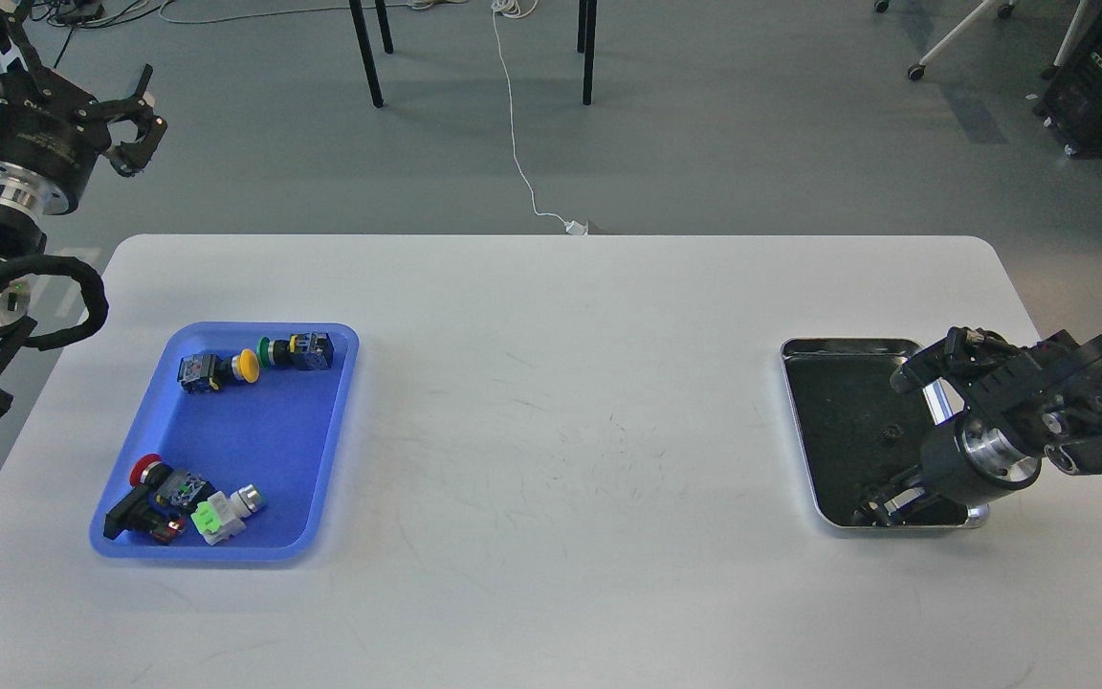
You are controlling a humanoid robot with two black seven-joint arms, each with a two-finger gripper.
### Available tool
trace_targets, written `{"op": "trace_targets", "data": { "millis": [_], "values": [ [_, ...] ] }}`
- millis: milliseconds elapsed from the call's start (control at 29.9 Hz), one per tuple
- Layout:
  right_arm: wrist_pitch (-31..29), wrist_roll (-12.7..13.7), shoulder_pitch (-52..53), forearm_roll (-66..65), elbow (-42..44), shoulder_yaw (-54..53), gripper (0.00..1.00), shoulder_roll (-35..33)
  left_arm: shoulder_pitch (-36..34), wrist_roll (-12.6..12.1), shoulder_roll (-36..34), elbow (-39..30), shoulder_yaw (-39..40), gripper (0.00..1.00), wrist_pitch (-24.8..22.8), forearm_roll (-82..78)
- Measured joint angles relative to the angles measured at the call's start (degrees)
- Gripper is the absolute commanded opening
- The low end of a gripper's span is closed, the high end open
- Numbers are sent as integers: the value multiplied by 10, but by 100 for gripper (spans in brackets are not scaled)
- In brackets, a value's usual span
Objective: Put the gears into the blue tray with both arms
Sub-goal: 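Lift the black part and carry it toward the table center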
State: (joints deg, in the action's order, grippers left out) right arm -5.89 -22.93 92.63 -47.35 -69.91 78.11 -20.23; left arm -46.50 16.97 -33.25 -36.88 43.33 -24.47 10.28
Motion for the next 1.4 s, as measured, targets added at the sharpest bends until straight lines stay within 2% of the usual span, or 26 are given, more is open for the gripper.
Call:
{"op": "trace_targets", "data": {
  "millis": [568,735,1003,1404],
  "values": [
    [2,0,34,6,3,-11,17,14,-1,-1,-10,5,1,98,-1,0],
    [9,0,46,31,3,-24,17,59,-1,-1,-10,5,1,98,-2,1],
    [27,0,53,124,16,-38,17,189,-1,-1,-13,5,0,98,-3,0],
    [29,-6,40,216,40,-58,18,202,3,-1,-30,7,0,98,-10,0]
  ]
}}
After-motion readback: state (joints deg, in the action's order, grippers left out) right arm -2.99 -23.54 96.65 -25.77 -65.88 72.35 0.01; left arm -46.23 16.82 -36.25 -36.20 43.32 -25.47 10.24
